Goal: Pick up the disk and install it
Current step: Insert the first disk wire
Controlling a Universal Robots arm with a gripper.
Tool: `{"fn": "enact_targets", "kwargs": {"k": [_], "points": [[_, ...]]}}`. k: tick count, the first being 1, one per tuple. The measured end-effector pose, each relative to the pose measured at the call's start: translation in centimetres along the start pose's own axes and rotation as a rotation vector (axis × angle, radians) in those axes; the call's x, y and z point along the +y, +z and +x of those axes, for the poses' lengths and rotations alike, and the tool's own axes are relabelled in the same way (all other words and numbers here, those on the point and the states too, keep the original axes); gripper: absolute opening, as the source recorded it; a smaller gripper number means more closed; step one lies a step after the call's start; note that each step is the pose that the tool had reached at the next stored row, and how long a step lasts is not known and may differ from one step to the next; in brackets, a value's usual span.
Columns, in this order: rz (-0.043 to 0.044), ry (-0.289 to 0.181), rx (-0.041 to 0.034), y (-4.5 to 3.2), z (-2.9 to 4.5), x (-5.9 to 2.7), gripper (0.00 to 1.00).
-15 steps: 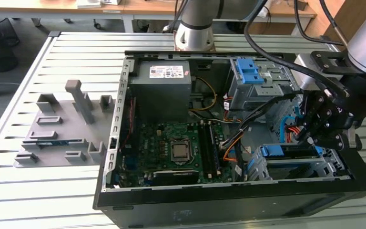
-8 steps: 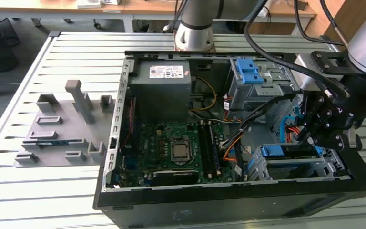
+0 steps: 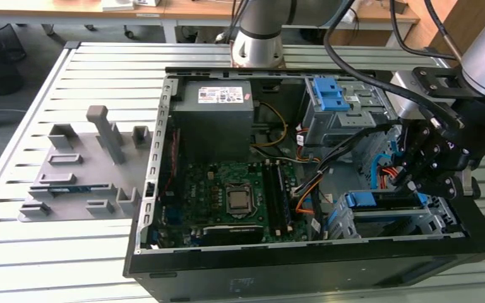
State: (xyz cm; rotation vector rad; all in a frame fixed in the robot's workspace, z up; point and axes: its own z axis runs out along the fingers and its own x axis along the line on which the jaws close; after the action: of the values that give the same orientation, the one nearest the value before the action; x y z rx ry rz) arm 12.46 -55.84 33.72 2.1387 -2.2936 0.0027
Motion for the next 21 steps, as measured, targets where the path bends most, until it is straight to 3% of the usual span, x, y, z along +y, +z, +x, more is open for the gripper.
{"fn": "enact_targets", "kwargs": {"k": [16, 21], "points": [[-0.0005, 0.0, -0.0027, 0.03, 0.01, 0.01, 0.16], [-0.0106, 0.0, -0.0046, 0.0, -0.02, -0.41, 0.16]]}}
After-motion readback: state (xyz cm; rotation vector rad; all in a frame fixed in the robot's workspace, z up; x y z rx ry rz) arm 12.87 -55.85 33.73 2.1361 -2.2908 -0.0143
